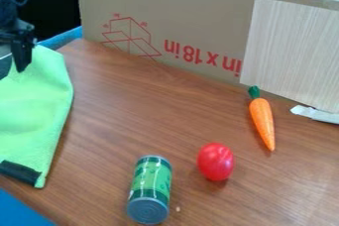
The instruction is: Take the fabric and put it on the left
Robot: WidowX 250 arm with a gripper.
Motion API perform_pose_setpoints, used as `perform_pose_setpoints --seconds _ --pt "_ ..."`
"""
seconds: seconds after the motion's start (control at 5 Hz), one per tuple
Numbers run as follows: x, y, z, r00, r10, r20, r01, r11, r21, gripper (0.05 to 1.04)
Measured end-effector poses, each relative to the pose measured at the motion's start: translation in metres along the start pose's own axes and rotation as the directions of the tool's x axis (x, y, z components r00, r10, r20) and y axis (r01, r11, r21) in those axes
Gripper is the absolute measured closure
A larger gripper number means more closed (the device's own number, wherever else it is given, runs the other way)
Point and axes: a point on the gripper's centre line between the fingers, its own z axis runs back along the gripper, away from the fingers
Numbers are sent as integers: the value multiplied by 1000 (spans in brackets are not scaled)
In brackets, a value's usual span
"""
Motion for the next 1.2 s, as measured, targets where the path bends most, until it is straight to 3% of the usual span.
perform_pose_setpoints --seconds 0.2,0.4,0.6,0.8,1.2 --pt "3 6 -16 1000 11 17 -12 998 55 83" --pt "5 16 -24 1000 13 27 -17 990 143 83" --pt "-1 22 -40 998 -5 -56 16 979 202 83" --pt "-1 30 -47 996 -15 -87 36 969 245 83" --pt "-8 36 -58 996 -21 -81 42 963 268 83"
